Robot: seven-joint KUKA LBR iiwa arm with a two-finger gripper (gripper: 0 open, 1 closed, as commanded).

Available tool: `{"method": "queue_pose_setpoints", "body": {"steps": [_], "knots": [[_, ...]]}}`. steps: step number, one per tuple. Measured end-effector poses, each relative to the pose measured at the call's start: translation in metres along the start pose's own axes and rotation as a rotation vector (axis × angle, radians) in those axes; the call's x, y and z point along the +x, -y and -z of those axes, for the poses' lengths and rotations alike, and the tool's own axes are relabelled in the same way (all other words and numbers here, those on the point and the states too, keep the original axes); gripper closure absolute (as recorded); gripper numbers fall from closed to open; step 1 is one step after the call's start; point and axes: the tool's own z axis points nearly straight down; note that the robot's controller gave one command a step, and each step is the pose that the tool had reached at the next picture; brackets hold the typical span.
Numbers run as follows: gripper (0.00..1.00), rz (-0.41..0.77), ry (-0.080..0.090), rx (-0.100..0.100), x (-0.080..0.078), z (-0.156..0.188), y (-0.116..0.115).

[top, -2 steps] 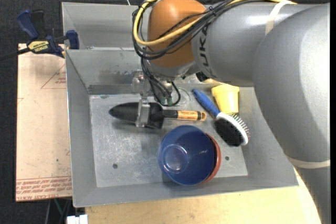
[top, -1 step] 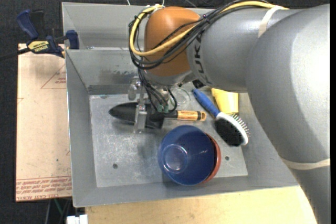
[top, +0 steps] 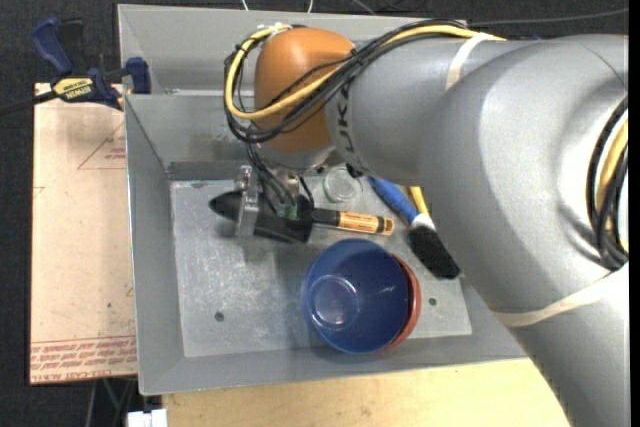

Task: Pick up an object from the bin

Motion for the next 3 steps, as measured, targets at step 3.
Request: {"method": "queue_pose_setpoints", "body": {"steps": [3], "knots": [[1.0,0.075,-0.005,0.001,0.025,0.024,0.013]]}}
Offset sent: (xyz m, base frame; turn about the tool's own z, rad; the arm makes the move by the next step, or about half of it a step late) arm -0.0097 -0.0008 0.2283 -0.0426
